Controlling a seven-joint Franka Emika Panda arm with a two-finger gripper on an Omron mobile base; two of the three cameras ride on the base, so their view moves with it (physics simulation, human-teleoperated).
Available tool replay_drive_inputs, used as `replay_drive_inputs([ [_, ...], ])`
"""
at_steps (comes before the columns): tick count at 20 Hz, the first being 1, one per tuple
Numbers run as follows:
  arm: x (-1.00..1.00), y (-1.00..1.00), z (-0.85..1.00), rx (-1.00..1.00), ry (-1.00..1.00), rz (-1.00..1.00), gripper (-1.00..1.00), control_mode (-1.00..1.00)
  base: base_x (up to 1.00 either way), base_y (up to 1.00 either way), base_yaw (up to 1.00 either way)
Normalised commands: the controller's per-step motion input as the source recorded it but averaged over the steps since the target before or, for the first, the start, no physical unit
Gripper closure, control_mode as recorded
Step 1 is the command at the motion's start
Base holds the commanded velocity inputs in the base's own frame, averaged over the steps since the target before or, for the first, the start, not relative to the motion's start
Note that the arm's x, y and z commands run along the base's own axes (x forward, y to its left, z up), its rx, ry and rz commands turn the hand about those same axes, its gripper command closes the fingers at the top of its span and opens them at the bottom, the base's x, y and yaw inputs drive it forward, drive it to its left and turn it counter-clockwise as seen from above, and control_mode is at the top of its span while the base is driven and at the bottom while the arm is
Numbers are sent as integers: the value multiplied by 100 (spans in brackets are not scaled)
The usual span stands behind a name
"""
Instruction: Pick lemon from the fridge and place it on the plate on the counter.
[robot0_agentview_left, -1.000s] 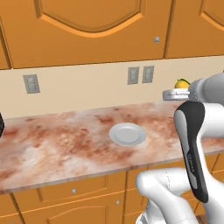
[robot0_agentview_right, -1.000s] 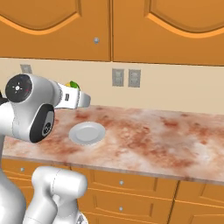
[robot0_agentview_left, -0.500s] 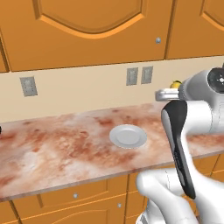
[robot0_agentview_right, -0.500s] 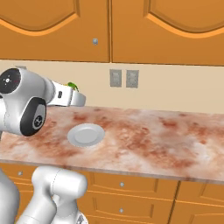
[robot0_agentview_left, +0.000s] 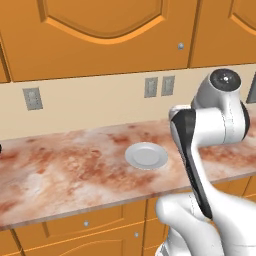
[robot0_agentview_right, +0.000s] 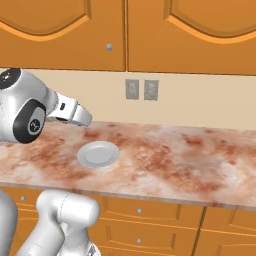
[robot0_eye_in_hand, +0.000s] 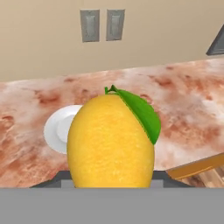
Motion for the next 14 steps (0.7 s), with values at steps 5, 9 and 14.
replay_drive_inputs([
  [5,6,16,-32,0,4,-6,100,-100,0,0,0],
  [9,20,26,-45,0,0,-8,100,-100,0,0,0],
  [14,26,6,-44,3,0,-8,100,-100,0,0,0],
])
